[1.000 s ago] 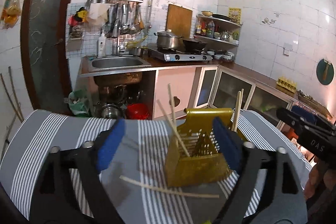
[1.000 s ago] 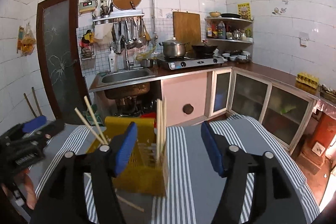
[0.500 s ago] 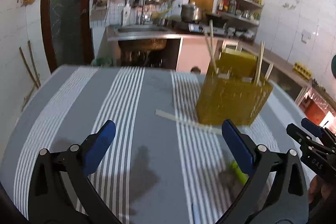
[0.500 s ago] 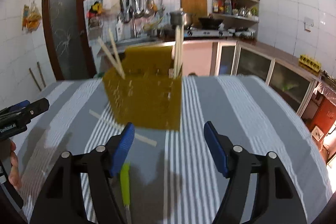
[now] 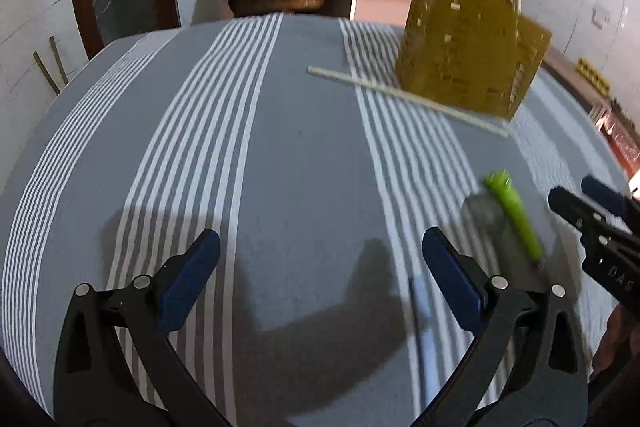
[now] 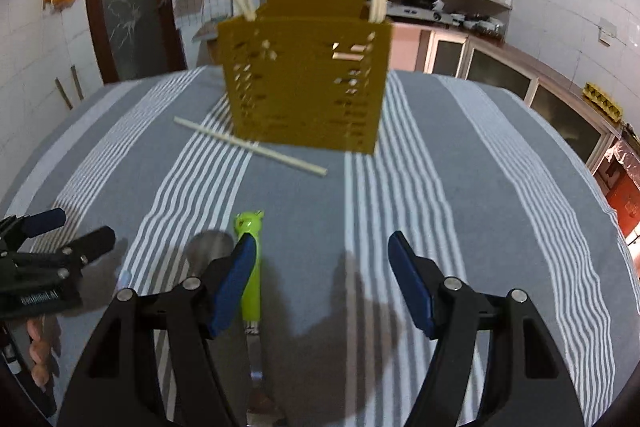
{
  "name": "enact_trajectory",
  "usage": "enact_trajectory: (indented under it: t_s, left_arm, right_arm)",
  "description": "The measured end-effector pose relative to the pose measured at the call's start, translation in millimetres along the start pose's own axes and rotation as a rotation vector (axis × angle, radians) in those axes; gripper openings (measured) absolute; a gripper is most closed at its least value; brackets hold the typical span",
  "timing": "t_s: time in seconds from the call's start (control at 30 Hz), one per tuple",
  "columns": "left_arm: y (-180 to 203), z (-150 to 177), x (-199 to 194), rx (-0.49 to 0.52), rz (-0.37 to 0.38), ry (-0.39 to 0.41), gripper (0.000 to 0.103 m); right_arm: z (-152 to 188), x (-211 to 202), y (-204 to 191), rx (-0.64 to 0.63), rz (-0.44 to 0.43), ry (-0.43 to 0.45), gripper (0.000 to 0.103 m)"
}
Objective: Organize utensils
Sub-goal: 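Withdraw both open tools from the holder toward the fork and spoons, then close the right tool on the green frog-handled fork while the left tool grasps the white plastic spoon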
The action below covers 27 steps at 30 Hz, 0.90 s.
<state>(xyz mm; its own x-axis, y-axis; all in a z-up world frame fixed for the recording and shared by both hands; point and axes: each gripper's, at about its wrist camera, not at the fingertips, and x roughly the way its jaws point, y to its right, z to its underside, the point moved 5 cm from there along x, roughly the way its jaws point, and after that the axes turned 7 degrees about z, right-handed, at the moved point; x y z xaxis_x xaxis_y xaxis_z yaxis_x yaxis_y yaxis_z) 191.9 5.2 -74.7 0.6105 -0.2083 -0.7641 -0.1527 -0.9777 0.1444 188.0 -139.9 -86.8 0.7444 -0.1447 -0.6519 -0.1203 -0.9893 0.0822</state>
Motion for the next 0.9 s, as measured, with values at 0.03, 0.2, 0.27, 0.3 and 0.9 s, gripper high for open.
enact_trajectory:
  t_s: [0.03, 0.2, 0.27, 0.3, 0.9]
  left_arm:
    - [0.2, 1.9, 0.4, -0.001, -0.001, -0.008, 0.098]
    - [-6.1, 11.2, -4.1, -0.049, 0.018, -0.024, 0.098]
    - [-7.6, 12.9, -5.1, -0.056, 0.017, -0.023, 0.098]
    - [-8.0, 12.7, -4.1, -0.055, 0.017, -0.026, 0.098]
    - [26.5, 28.6, -8.1, -0.004, 0.057, -0.051, 0.097]
  right_arm:
    - [1.7, 1.5, -3.8, -0.015, -0.005, -0.009, 0.068]
    - [7.9, 9.6, -15.1, -0.061, -0.013, -0.050, 0.067]
    - [10.3, 14.8, -18.5, -0.068, -0.022, -0.075, 0.066]
    - [11.3, 16.6, -19.7, -0.070, -0.024, -0.081, 0.063]
    - [11.3, 27.4, 1.0, -0.013, -0.035, -0.154, 0.016]
